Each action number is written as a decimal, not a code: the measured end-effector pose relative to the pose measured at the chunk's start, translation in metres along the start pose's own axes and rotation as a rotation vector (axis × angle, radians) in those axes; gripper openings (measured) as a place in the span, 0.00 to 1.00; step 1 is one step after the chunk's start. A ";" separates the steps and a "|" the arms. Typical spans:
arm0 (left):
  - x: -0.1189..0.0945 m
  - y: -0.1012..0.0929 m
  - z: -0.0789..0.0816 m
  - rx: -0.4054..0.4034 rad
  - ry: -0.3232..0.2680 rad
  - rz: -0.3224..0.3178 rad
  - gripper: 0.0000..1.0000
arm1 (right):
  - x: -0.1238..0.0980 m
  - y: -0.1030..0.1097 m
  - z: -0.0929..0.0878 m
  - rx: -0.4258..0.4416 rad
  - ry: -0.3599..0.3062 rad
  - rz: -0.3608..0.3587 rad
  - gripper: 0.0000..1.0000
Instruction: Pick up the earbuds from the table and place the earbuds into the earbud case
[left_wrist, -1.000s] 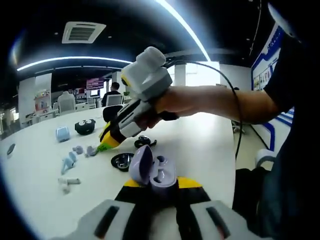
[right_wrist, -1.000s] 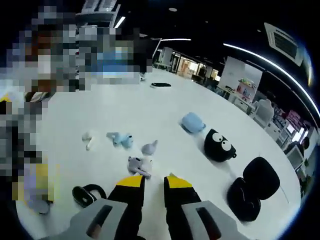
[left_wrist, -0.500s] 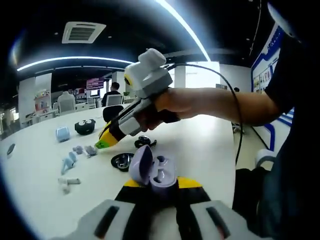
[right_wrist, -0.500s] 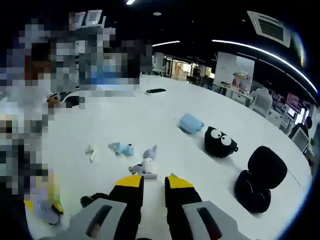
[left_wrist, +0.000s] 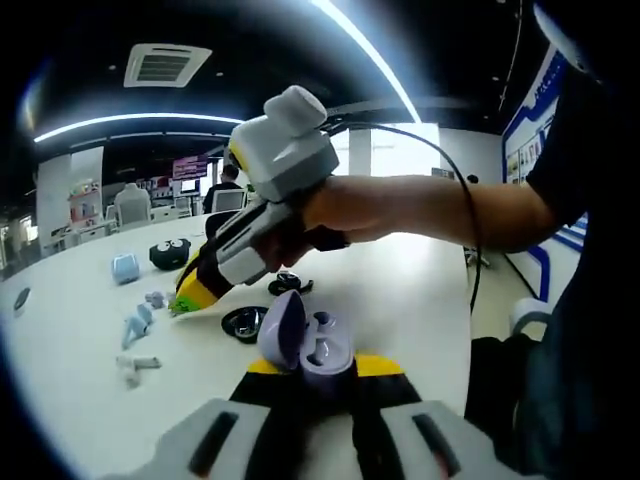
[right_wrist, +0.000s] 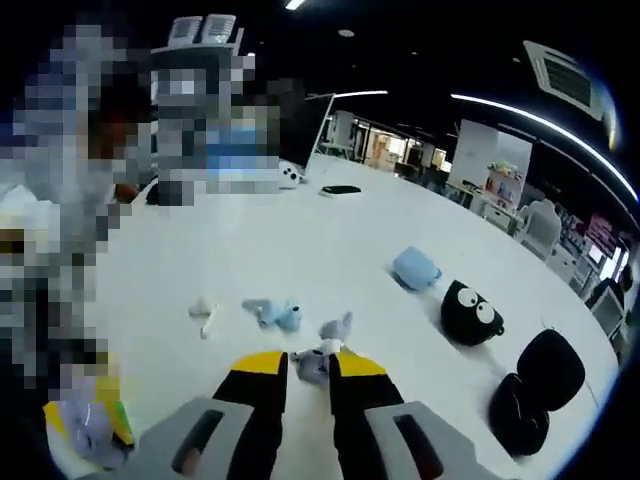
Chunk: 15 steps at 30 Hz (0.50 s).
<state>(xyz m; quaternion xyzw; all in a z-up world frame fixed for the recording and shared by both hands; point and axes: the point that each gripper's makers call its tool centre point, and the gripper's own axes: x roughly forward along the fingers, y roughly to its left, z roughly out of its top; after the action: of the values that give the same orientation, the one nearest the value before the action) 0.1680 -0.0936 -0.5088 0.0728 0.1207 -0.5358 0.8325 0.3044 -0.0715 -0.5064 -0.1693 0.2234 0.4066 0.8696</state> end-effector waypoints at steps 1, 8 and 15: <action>0.000 0.000 0.000 0.000 0.000 0.000 0.19 | 0.000 0.000 0.000 0.000 0.000 0.000 0.16; 0.001 0.000 0.000 0.000 0.000 -0.001 0.19 | 0.002 0.007 0.002 -0.045 -0.008 0.020 0.13; 0.001 0.000 0.000 0.001 -0.001 0.000 0.19 | 0.007 0.016 -0.009 -0.011 0.041 0.079 0.12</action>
<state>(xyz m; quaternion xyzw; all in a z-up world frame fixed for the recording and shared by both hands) 0.1682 -0.0943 -0.5095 0.0729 0.1202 -0.5358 0.8326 0.2938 -0.0618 -0.5190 -0.1733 0.2456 0.4383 0.8471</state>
